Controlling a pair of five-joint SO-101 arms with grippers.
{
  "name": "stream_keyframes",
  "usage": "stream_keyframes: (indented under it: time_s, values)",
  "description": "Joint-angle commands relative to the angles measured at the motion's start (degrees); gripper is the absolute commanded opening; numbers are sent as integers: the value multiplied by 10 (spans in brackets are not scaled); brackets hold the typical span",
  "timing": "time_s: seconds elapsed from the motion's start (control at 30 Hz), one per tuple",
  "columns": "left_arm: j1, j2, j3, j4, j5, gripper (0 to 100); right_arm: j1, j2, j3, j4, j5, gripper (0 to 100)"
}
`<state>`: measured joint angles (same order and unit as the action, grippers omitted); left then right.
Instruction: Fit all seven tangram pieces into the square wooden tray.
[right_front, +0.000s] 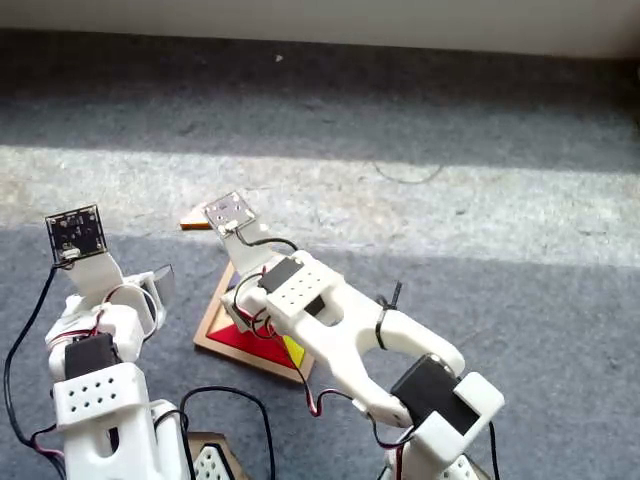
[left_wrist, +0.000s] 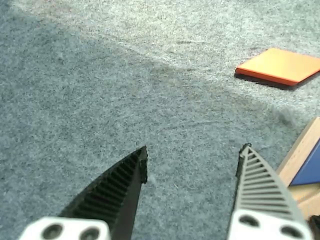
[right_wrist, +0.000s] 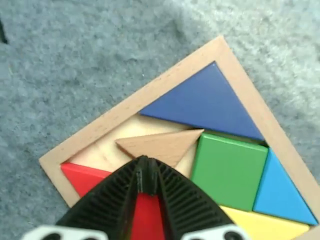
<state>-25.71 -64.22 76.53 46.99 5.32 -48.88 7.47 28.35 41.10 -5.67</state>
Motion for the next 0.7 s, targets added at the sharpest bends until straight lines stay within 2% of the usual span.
stream_keyframes:
  time_s: [0.0,0.17,0.43,0.67]
  values:
    - [-6,-7,-6,-11,-4,294,55,-30,5,0,1,9]
    - [-6,-7,-6,-11,-4,294,85,-42,3,38,1,6]
    - [-6,-7,-6,-11,-4,294,80,-42,0,96,1,6]
    - [-6,-7,-6,-11,-4,294,23,-79,-23,95,1,6]
